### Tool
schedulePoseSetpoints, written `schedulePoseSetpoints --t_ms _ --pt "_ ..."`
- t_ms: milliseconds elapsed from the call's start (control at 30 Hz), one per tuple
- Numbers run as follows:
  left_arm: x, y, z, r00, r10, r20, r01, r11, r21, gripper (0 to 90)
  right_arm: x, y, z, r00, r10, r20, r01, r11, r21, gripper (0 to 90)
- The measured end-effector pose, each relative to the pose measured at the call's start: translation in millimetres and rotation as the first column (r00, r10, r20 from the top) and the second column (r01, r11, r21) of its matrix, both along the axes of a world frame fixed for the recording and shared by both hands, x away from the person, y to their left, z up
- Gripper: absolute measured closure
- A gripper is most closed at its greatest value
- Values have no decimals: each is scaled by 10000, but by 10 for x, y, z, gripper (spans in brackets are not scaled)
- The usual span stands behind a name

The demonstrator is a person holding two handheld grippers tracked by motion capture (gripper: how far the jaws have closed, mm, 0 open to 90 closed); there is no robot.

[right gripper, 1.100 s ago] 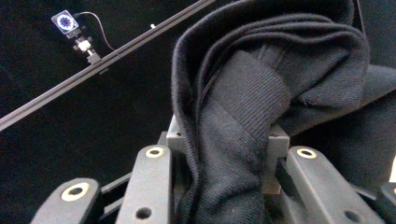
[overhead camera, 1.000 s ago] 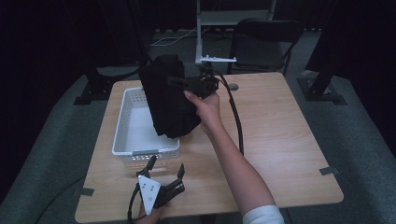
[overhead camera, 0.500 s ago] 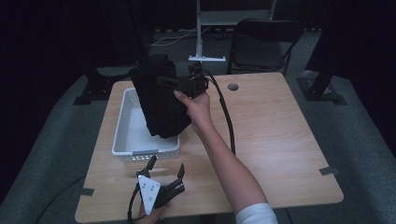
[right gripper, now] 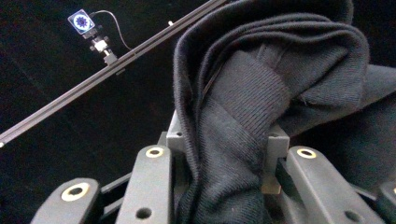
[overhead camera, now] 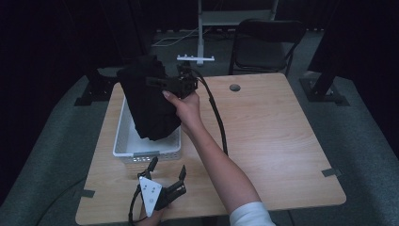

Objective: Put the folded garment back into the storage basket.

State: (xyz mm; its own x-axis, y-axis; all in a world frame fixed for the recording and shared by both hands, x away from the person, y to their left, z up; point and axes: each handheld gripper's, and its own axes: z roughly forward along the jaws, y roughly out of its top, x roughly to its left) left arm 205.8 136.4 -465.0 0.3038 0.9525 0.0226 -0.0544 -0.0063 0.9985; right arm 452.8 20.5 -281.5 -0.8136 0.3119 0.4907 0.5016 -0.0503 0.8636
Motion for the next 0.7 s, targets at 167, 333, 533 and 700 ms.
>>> schedulePoseSetpoints --t_ms 167,333,533,700 --pt "1 0 0 10000 -10 2 10 10000 3 102 46 83 -42 9998 -32 -171 31 10000 -84 664" --pt "1 0 0 10000 -35 2 35 10000 -3 102 78 144 -101 9995 -64 -317 59 9998 -166 664" --pt "2 1 0 10000 -34 -10 35 10000 17 102 107 212 -200 9990 -73 -430 54 9990 -443 664" --pt "2 0 0 10000 -47 -18 47 10000 7 102 140 233 -306 9979 -180 -619 143 9981 -606 664"
